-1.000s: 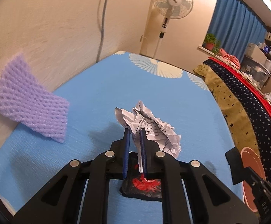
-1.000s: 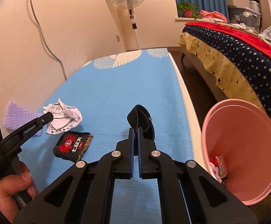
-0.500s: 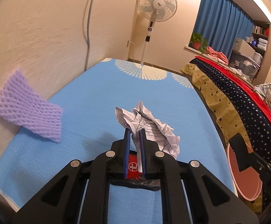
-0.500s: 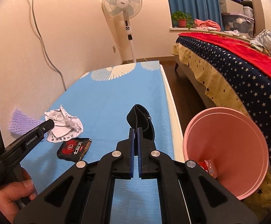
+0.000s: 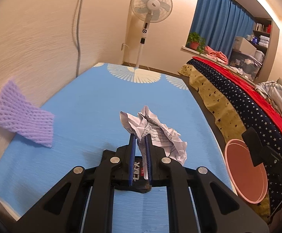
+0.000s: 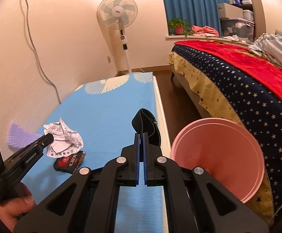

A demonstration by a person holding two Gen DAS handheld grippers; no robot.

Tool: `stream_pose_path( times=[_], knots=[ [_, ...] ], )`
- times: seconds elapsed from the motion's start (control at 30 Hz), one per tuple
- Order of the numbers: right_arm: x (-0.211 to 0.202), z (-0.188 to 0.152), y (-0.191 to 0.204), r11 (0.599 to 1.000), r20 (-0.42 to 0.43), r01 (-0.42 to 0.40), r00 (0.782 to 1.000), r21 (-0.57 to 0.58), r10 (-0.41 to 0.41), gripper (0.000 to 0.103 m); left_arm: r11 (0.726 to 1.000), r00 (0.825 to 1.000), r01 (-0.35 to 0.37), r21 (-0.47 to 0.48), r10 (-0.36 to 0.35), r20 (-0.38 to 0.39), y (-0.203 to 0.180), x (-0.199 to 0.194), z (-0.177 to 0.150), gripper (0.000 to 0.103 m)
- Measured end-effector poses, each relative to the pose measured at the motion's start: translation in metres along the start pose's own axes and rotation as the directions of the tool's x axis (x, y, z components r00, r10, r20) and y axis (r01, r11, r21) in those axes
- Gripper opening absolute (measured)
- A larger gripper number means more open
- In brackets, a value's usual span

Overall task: Collect trash
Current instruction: 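Carry the receipt and black strap toward the pink bin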

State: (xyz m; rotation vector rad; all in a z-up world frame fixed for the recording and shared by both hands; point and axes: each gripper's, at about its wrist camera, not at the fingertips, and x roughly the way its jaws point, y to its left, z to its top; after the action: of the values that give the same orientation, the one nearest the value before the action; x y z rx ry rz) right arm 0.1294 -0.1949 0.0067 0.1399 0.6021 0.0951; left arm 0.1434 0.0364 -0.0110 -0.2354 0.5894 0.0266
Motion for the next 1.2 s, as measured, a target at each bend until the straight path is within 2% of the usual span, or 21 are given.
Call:
stream_pose_path(
  times=[0.6, 1.2],
  knots=[
    [-0.017, 0.011, -0.048, 0.992, 0.034, 0.099, 0.994, 0.082, -0.102, 0.003, 0.995, 0.997, 0.075, 0.06, -0.075, -0.006, -0.056, 0.009, -0.003, 0.01],
    [-0.034, 0.016, -0.1, 0.962, 0.034, 0.209, 0.975, 0.173, -0.218, 0.003, 0.978, 0.985, 0.172, 0.117, -0.17, -0.027, -0.112, 0.015, -0.015, 0.01]
  ],
)
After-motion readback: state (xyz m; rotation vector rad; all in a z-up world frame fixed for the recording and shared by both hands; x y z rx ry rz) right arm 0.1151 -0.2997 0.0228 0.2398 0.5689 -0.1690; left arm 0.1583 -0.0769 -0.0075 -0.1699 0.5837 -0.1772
